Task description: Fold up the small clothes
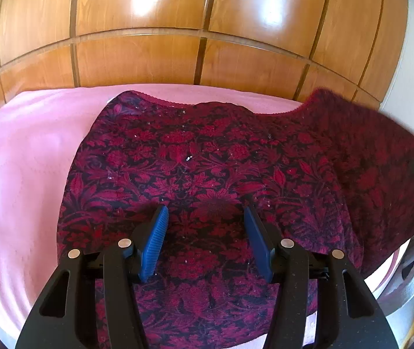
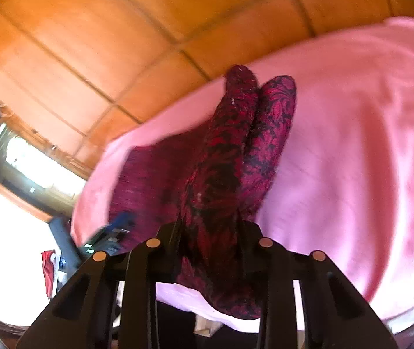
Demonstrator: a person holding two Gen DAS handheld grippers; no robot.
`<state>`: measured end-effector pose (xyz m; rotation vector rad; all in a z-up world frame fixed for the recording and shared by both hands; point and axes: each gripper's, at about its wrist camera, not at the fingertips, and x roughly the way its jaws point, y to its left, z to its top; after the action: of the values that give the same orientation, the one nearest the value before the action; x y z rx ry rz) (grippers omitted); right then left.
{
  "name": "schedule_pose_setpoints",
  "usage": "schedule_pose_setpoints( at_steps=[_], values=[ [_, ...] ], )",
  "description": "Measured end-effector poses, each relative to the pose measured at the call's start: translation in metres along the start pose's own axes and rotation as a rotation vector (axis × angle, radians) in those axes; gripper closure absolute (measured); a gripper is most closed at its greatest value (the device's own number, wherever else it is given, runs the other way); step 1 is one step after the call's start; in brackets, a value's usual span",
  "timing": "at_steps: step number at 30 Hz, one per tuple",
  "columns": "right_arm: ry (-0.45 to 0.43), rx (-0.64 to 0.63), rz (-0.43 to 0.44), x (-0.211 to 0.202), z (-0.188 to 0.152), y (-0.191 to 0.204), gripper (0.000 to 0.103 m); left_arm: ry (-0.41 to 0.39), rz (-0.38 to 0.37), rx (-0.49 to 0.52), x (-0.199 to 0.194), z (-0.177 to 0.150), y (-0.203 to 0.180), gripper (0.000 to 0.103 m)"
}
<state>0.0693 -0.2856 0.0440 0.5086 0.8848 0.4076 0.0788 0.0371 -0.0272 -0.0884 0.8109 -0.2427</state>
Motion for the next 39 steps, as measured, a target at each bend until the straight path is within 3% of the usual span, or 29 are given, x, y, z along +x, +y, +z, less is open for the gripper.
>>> schedule_pose_setpoints(
  at_steps=[7, 11, 14, 17, 21, 23, 29, 31, 36, 39],
  values=[
    [0.006, -0.202, 0.129, 0.033, 0.025, 0.107, 0.081, -0.005, -0.083, -0.082, -0.005, 0.000, 0.025, 0.051],
    [0.045, -0.287, 0.172, 0.071, 0.023, 0.153, 0.082, -0.042, -0.169, -0.213, -0.028, 0.000, 0.068, 0.051],
    [0.102, -0.365, 0.181, 0.105, 0.009, 0.180, 0.083, -0.078, -0.172, -0.351, -0.053, -0.010, 0.121, 0.051],
    [0.182, -0.433, 0.173, 0.147, -0.014, 0.200, 0.088, -0.111, -0.150, -0.421, -0.073, -0.017, 0.162, 0.051],
    [0.265, -0.574, 0.119, 0.192, -0.062, 0.221, 0.090, -0.125, -0.221, -0.464, -0.085, -0.015, 0.189, 0.051],
    [0.295, -0.592, 0.088, 0.210, -0.078, 0.218, 0.090, -0.127, -0.276, -0.467, -0.086, -0.008, 0.190, 0.051],
    [0.217, -0.684, 0.074, 0.198, -0.087, 0.219, 0.089, -0.086, -0.453, -0.394, -0.068, 0.032, 0.164, 0.046],
    [0.186, -0.681, 0.086, 0.194, -0.084, 0.219, 0.088, -0.035, -0.520, -0.351, -0.051, 0.053, 0.150, 0.043],
    [0.114, -0.690, 0.104, 0.178, -0.085, 0.216, 0.081, 0.133, -0.583, -0.251, -0.004, 0.079, 0.111, 0.044],
    [0.087, -0.695, 0.096, 0.163, -0.083, 0.210, 0.073, 0.199, -0.594, -0.210, 0.015, 0.087, 0.094, 0.072]
  ],
)
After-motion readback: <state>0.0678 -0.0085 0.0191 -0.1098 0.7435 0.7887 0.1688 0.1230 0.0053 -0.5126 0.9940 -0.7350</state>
